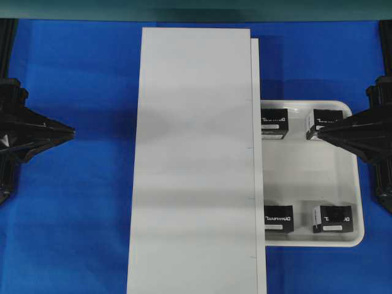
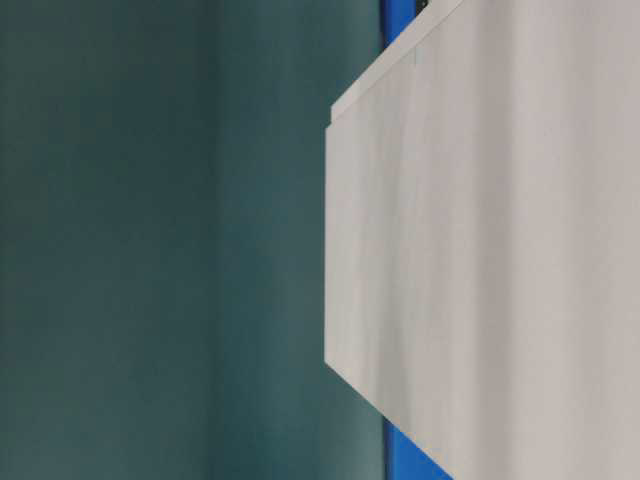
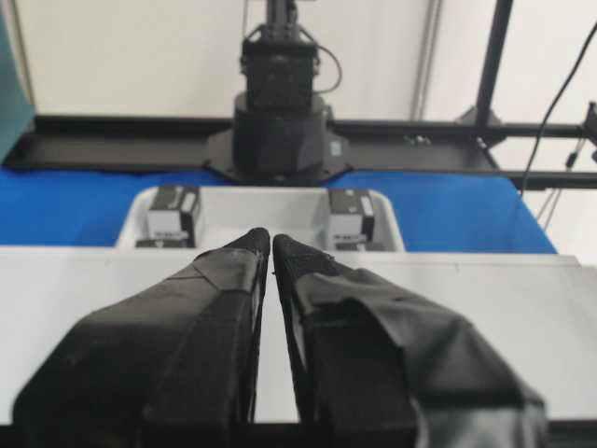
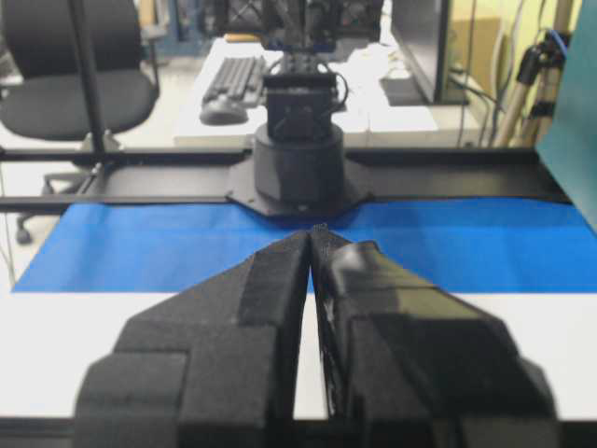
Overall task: Place the box from the white plastic tray onto the white base.
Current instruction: 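Move the right gripper over the upper-left black box in the tray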
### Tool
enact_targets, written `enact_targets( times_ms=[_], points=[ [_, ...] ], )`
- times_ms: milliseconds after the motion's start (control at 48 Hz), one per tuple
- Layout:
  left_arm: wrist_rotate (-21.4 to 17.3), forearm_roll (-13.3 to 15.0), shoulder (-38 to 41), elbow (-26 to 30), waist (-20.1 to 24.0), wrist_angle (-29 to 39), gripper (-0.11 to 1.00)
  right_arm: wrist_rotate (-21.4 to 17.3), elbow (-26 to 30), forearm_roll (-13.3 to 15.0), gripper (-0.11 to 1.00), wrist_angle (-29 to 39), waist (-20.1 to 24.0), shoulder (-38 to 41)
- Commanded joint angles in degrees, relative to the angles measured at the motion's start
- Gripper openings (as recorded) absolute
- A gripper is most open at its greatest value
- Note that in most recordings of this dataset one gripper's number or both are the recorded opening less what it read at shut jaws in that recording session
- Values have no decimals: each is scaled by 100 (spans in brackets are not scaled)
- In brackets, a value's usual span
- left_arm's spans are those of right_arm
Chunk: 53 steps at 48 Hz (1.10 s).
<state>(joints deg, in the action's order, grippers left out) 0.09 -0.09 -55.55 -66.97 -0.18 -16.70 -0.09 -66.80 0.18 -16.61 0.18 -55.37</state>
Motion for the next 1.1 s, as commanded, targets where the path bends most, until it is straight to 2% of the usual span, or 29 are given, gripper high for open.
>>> enact_targets(
  times_ms=[0, 42, 104, 166, 229, 541, 645, 832, 937, 1082],
  points=[
    [176, -79, 158, 70, -79, 88, 14, -79, 35, -62, 14, -26, -62, 44],
    [255, -79, 193, 97, -88, 167, 13, -105, 70, -220, 13, 132, -88, 44],
    [343, -79, 246, 167, -79, 299, 2, -211, 158, -457, 4, 545, -123, 35],
    [360, -79, 246, 255, -79, 422, -4, -325, 299, -554, -2, 1178, -158, 18],
    [352, -79, 255, 334, -79, 571, -7, -378, 439, -554, -4, 1811, -193, 0],
    [387, -79, 483, 1011, -88, 1740, -7, -422, 1679, -545, -4, 4966, -712, 290],
    [387, -79, 642, 1178, -123, 1951, -7, -404, 2039, -431, -4, 5994, -1134, 598],
    [396, -79, 940, 1345, -123, 2030, -7, -387, 2470, -387, -4, 6829, -1881, 1327],
    [396, -79, 1072, 1433, -149, 2039, -7, -290, 2672, -369, -4, 7189, -1995, 1811],
    [396, -79, 1099, 1468, -202, 2039, -7, 431, 3085, -308, -4, 7893, -2039, 2566]
  ],
)
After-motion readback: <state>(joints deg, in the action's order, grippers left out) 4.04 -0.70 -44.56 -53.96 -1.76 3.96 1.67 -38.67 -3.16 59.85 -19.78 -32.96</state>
